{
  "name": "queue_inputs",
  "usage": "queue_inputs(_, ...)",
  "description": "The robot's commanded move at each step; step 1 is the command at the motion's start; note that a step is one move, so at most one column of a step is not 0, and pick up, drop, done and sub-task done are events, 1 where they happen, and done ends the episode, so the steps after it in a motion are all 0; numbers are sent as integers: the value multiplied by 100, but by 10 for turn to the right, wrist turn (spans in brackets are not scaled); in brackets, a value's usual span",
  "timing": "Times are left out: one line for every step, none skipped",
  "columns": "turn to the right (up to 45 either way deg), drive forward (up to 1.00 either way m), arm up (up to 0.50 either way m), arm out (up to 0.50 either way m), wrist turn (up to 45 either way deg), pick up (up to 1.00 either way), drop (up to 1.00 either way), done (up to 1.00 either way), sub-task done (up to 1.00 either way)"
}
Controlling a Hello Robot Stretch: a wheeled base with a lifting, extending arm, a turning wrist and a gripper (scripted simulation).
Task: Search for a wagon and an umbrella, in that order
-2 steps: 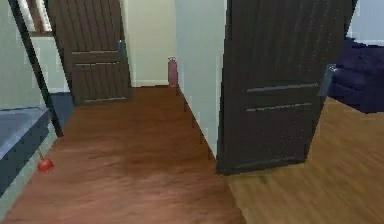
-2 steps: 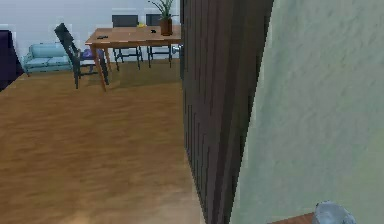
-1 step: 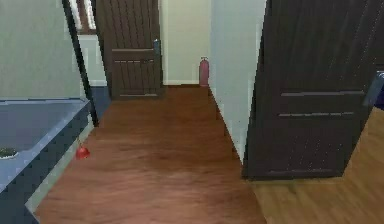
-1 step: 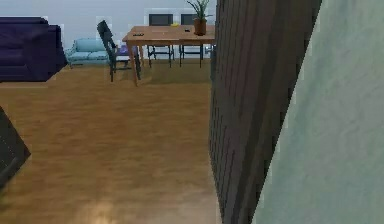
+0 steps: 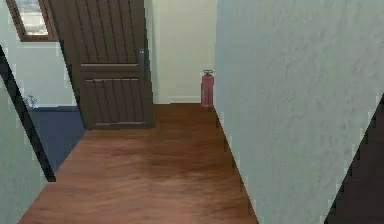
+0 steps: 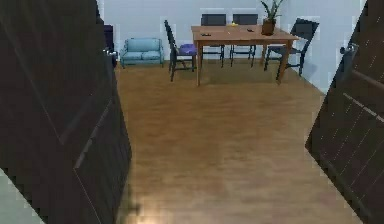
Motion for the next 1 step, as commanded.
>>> queue_inputs(-90,0,0,0,0,0,0,0,0)
